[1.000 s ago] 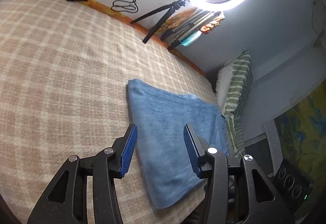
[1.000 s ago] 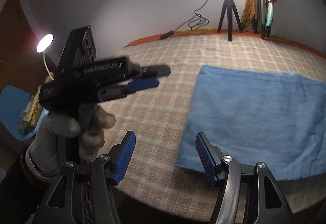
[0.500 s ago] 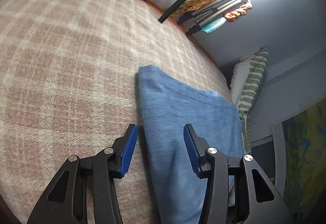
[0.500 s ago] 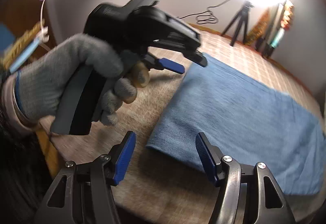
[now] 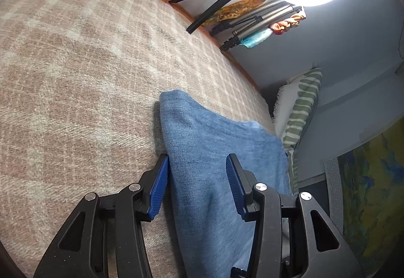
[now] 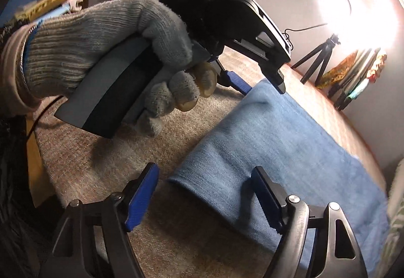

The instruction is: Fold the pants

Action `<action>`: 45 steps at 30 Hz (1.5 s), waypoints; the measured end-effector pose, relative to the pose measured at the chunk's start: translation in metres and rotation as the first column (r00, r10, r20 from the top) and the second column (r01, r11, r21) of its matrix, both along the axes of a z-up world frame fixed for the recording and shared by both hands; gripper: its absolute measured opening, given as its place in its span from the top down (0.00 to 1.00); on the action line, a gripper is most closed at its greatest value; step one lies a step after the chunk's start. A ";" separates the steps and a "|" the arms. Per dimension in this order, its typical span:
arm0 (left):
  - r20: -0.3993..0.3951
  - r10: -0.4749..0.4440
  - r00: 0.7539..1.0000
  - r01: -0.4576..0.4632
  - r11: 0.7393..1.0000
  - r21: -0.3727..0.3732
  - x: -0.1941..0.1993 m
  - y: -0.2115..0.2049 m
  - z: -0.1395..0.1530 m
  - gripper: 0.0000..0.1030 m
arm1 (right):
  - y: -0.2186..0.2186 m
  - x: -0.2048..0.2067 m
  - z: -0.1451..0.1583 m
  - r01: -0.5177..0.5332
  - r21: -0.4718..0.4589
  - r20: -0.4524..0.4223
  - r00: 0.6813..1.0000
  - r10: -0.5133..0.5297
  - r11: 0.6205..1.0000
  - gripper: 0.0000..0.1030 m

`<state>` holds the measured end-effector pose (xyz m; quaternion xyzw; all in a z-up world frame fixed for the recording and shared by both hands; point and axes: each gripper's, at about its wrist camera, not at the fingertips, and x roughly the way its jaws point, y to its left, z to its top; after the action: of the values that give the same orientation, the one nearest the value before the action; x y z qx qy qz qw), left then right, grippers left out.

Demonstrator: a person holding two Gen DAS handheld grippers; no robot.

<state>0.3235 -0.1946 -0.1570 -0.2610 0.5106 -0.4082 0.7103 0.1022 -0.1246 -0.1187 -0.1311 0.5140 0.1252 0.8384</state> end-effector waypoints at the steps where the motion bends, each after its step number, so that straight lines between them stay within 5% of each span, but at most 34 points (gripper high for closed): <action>1: 0.007 0.002 1.000 -0.002 1.000 0.004 0.000 -0.001 0.000 0.64 | -0.002 0.001 0.000 0.008 0.016 -0.004 1.000 -0.008 1.000 0.25; 7: 0.011 0.015 1.000 -0.015 1.000 0.002 -0.001 -0.005 0.000 0.86 | 0.003 -0.003 0.001 -0.042 0.016 0.021 0.999 0.041 0.999 0.28; 11: 0.019 0.027 0.999 -0.027 1.000 -0.016 0.000 -0.007 0.006 0.87 | 0.003 -0.001 0.000 -0.033 0.043 0.014 0.999 0.032 0.999 0.29; 16: 0.038 0.032 0.999 -0.030 0.999 -0.039 0.000 -0.009 0.014 0.87 | 0.002 0.011 0.002 0.003 0.056 -0.010 1.000 -0.002 0.998 0.65; 21: 0.043 0.032 0.999 -0.032 0.999 0.016 0.003 -0.010 0.014 0.87 | -0.006 0.018 0.010 0.037 0.091 -0.019 0.999 -0.036 0.995 0.81; 22: 0.025 0.037 0.999 -0.038 0.998 0.045 0.004 -0.010 0.011 0.76 | -0.010 0.019 0.012 0.049 0.107 -0.022 0.999 -0.047 0.993 0.83; 24: -0.051 0.048 0.998 -0.042 0.994 0.102 0.010 -0.012 0.003 0.57 | -0.014 0.020 0.015 0.067 0.130 -0.023 0.998 -0.064 0.989 0.84; 27: -0.052 0.053 0.997 -0.049 0.996 0.070 0.011 -0.012 0.001 0.57 | -0.018 0.024 0.020 0.078 0.147 -0.022 0.997 -0.075 0.986 0.85; 30: -0.030 0.058 0.998 -0.056 0.996 0.066 0.009 -0.014 0.000 0.62 | -0.022 0.026 0.028 0.091 0.178 -0.021 0.996 -0.089 0.980 0.86; 33: -0.048 0.062 0.997 -0.060 0.997 0.040 0.011 -0.014 -0.002 0.85 | -0.033 0.026 0.040 0.107 0.224 -0.004 0.994 -0.109 0.969 0.87; 45: 0.077 0.060 0.995 -0.057 0.997 -0.046 0.002 -0.047 0.048 0.89 | -0.106 0.023 0.081 0.237 0.448 0.006 0.964 -0.267 0.862 0.88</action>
<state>0.3255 -0.2420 -0.1086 -0.2751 0.4655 -0.4081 0.7355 0.1255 -0.2309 -0.0379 0.1274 0.4559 0.1238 0.8721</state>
